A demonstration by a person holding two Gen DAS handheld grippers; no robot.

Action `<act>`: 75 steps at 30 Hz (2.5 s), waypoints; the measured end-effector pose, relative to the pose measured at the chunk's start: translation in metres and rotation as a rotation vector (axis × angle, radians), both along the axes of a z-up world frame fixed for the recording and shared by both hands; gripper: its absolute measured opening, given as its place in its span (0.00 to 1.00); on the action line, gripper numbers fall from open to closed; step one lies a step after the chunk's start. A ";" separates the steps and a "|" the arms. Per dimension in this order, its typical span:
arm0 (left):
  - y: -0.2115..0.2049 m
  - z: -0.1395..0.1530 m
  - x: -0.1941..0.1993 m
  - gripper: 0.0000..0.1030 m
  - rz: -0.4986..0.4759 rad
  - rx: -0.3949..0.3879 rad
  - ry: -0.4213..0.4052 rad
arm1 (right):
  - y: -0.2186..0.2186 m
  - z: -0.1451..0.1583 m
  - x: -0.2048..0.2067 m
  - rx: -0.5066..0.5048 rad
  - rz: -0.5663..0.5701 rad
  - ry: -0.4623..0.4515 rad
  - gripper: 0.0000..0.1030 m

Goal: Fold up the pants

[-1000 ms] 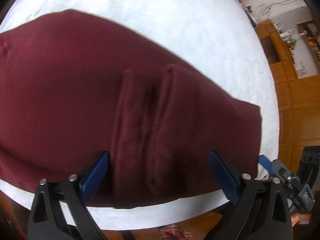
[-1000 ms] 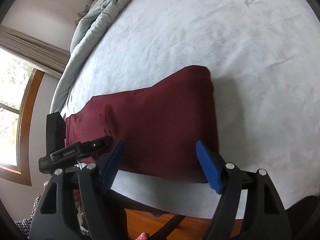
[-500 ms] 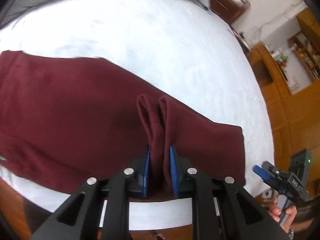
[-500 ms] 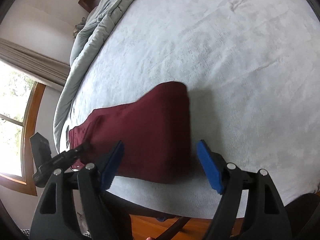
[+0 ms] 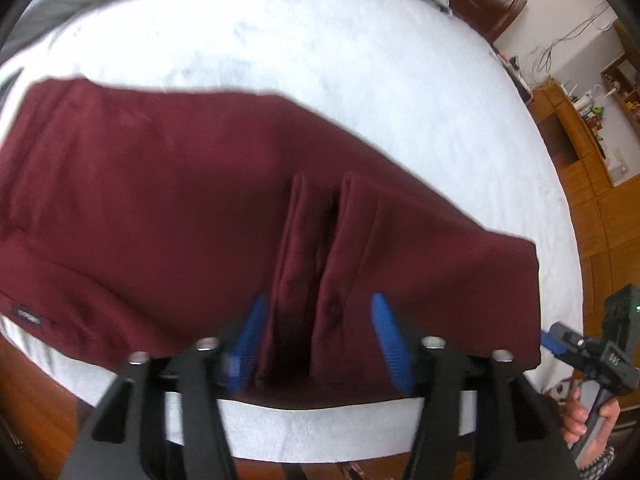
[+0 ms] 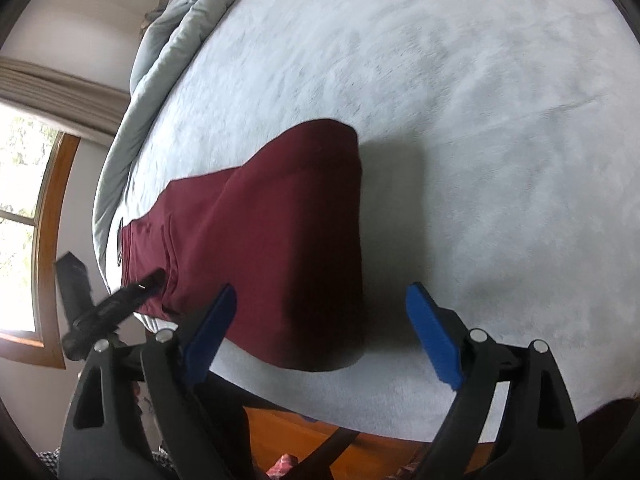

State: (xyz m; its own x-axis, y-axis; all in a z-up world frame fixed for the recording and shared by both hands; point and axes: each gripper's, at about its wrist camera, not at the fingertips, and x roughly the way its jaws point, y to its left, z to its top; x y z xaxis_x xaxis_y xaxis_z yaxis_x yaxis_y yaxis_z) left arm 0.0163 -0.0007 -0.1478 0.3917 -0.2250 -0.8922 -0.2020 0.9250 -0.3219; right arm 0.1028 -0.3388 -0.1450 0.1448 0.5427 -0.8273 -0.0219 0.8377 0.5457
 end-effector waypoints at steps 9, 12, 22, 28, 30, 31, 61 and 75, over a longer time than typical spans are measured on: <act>-0.005 -0.015 0.035 0.61 -0.005 0.079 0.028 | 0.006 -0.038 0.009 0.125 0.039 0.133 0.30; -0.010 -0.026 0.037 0.61 0.016 0.066 0.040 | -0.002 -0.018 0.010 0.151 0.043 0.110 0.19; -0.035 -0.036 0.028 0.70 -0.033 0.162 -0.020 | 0.000 -0.035 0.003 -0.020 0.037 0.137 0.27; -0.030 -0.005 0.022 0.68 -0.006 0.124 -0.055 | -0.010 0.020 0.000 -0.174 0.059 -0.009 0.41; -0.028 0.010 0.019 0.68 -0.004 0.086 -0.102 | -0.005 0.042 -0.001 -0.159 0.073 -0.072 0.41; -0.031 0.015 0.020 0.69 -0.012 0.056 -0.110 | 0.001 0.050 0.001 -0.153 0.085 -0.088 0.41; 0.151 0.012 -0.076 0.78 0.338 -0.018 -0.012 | 0.091 0.027 -0.013 -0.159 0.193 -0.080 0.53; 0.266 -0.051 -0.094 0.77 0.633 -0.314 0.007 | 0.110 0.001 -0.012 -0.225 0.199 -0.033 0.53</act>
State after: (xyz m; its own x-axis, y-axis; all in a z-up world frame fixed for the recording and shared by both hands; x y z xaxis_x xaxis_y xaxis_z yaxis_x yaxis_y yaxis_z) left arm -0.0777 0.2652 -0.1993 0.5270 -0.2028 -0.8253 -0.6733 0.4930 -0.5511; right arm 0.0911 -0.2291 -0.1445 0.0827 0.3665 -0.9268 -0.2125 0.9150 0.3429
